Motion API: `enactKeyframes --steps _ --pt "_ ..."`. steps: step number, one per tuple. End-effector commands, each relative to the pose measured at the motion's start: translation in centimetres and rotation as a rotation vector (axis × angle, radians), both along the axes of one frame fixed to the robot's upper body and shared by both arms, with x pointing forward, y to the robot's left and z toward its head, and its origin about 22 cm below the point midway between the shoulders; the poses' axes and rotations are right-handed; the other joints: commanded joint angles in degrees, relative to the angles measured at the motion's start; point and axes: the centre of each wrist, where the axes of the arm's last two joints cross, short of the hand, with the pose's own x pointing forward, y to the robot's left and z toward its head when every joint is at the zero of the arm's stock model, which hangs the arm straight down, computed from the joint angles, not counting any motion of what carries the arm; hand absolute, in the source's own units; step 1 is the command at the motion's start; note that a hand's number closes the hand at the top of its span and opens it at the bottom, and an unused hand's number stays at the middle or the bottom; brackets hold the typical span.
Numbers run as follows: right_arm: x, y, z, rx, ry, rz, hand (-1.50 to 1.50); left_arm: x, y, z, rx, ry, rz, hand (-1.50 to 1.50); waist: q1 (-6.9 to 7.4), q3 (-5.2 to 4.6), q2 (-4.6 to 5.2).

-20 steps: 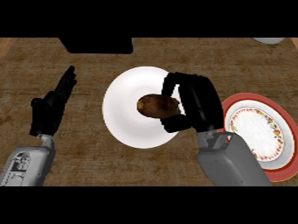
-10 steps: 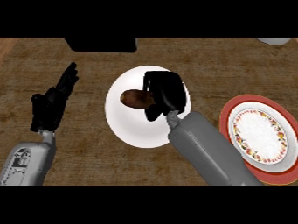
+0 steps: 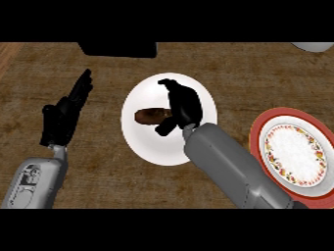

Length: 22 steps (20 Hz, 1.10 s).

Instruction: Pick the sweet potato from the plate and place it in the plate

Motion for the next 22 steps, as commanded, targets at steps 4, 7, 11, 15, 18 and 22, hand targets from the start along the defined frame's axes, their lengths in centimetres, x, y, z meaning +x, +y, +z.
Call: enactKeyframes --steps 4,7,11,15,18,22 --pt "-0.9 -0.6 -0.6 0.325 -0.094 -0.017 -1.50 -0.9 0.6 -1.5 -0.027 0.021 0.013 0.00 -0.58 0.05 -0.17" --pt "-0.1 -0.7 2.1 0.461 -0.151 -0.086 -1.50 0.2 1.4 0.0 0.005 0.009 0.041 0.00 -2.39 0.03 -0.58" --pt "0.1 -4.3 2.6 0.552 -0.173 -0.178 -1.50 -0.6 2.3 -0.4 0.011 0.012 0.069 0.00 -3.95 -0.01 -1.00" --pt "0.6 -8.7 4.4 0.594 -0.242 -0.256 -1.50 -1.0 2.0 -1.0 0.004 0.025 0.062 0.00 -3.93 -0.03 -0.95" --pt "-2.1 -13.7 2.4 0.609 -0.249 -0.263 -1.50 -1.1 2.1 0.2 0.001 0.026 0.064 0.00 -4.12 0.00 -1.08" --pt "-3.9 -18.9 2.4 0.610 -0.212 -0.273 -1.50 -1.3 1.1 -0.2 -0.004 0.024 0.059 0.00 -3.87 -0.02 -0.96"
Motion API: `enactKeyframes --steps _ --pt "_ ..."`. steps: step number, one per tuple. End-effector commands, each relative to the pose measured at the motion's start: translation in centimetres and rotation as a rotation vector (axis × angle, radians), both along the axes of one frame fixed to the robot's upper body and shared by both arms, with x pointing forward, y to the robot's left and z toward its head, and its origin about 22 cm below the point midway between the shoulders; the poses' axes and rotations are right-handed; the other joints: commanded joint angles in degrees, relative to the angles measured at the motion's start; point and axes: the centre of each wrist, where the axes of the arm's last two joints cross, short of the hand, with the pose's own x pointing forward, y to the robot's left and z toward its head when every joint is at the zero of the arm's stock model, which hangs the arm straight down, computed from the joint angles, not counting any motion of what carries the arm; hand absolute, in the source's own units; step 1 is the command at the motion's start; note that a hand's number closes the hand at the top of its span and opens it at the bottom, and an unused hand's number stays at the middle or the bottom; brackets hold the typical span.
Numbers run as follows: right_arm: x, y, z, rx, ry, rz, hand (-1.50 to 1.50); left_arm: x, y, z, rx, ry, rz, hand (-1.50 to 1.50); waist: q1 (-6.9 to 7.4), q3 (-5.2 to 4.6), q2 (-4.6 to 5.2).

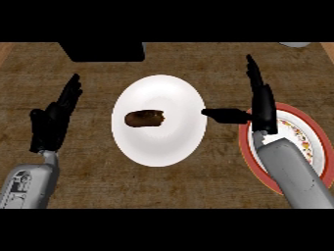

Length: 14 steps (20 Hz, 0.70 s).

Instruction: Pick the sweet potato from the plate and place it in the plate

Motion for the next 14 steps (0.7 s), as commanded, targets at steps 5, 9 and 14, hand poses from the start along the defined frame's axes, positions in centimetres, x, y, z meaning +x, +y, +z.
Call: enactKeyframes --steps 5,9,14 --pt "-3.2 -7.9 -1.3 -0.010 0.011 0.022 -1.50 2.1 -0.6 2.0 0.010 -0.004 -0.011 0.00 0.19 -0.01 0.15" --pt "-2.0 -10.1 -0.6 0.007 0.012 0.014 -1.50 1.1 0.9 2.5 0.000 -0.010 -0.011 0.00 0.59 -0.01 0.15" --pt "-3.4 -15.2 -1.9 0.022 0.007 0.001 -1.50 -0.4 1.1 -0.9 -0.013 0.000 -0.012 0.00 0.57 -0.01 0.17"
